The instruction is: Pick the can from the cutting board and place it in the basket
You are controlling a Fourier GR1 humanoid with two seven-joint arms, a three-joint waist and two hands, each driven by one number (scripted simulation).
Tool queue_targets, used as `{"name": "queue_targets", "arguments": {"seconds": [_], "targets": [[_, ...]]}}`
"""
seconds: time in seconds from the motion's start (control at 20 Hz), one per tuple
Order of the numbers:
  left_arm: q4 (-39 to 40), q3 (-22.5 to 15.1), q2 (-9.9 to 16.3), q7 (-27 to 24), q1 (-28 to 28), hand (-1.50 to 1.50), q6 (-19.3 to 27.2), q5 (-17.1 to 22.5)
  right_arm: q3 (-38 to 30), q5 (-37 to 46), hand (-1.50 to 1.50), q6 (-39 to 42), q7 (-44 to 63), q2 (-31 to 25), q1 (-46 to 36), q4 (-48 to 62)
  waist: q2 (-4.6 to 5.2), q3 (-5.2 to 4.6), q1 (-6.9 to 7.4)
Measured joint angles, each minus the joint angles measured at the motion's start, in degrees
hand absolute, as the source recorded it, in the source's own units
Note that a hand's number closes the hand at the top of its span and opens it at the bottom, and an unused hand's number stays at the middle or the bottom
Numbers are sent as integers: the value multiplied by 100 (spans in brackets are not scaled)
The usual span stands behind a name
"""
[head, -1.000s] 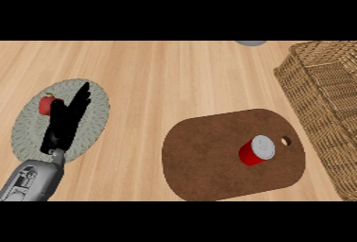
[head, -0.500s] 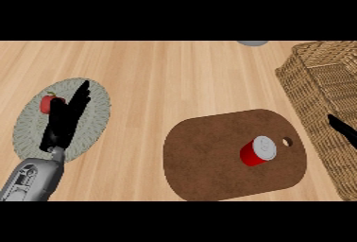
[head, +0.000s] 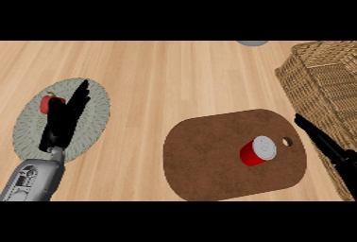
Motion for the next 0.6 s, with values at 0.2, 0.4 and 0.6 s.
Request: {"name": "queue_targets", "arguments": {"seconds": [0.2, 0.4, 0.6], "targets": [[-83, 62, -117, -7, 135, 0, -76, -157, 100, 324, -150, -85, -141, 252, -243, 347, 0, 1, 4], [-83, 185, -197, 28, 93, 0, -189, -263, 193, 571, -150, -112, -242, 444, -451, 635, 1, 0, 3], [-165, 276, -322, 46, 180, 0, -218, -400, 317, 797, -150, -161, -280, 662, -493, 757, -1, -1, 4]]}}
